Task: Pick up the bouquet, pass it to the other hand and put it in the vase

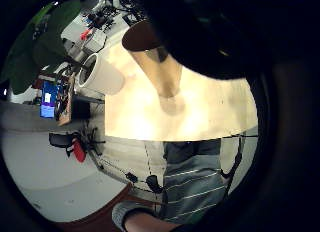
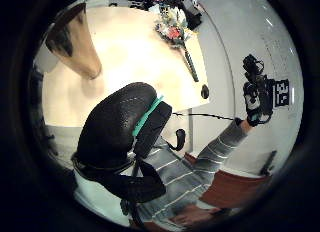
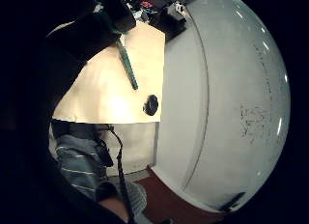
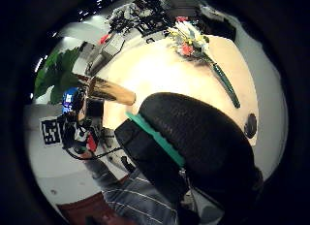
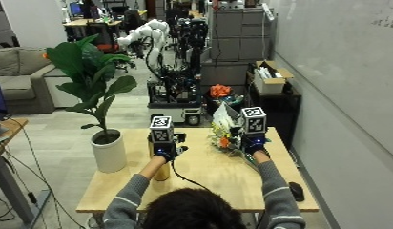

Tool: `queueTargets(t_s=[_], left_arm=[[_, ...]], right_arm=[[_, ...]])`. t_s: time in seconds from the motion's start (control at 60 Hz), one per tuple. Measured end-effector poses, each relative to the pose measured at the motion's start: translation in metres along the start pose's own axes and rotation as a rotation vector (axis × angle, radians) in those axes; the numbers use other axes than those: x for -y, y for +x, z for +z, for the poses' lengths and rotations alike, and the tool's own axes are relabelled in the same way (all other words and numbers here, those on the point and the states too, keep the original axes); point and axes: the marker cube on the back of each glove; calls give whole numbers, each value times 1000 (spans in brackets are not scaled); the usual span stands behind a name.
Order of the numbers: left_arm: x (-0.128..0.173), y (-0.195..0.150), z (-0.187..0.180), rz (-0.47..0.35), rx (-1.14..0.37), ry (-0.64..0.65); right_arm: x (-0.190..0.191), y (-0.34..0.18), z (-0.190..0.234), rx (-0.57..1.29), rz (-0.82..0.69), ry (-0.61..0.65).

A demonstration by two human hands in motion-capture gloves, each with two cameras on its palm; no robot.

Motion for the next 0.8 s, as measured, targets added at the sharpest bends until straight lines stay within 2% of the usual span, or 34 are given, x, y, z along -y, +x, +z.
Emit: queueTargets(t_s=[0.25, 0.35, 0.534, 0.8], left_arm=[[6, -1, 2, 18, 24, 21], [-1, 2, -2, 25, 19, 16], [9, 1, 7, 23, -2, 19], [8, 11, 19, 84, 12, 27]], right_arm=[[6, 6, -4, -3, 14, 5], [3, 6, -9, -3, 24, 4], [12, 11, -13, -3, 42, -2], [55, 56, -18, 59, 227, 23]])
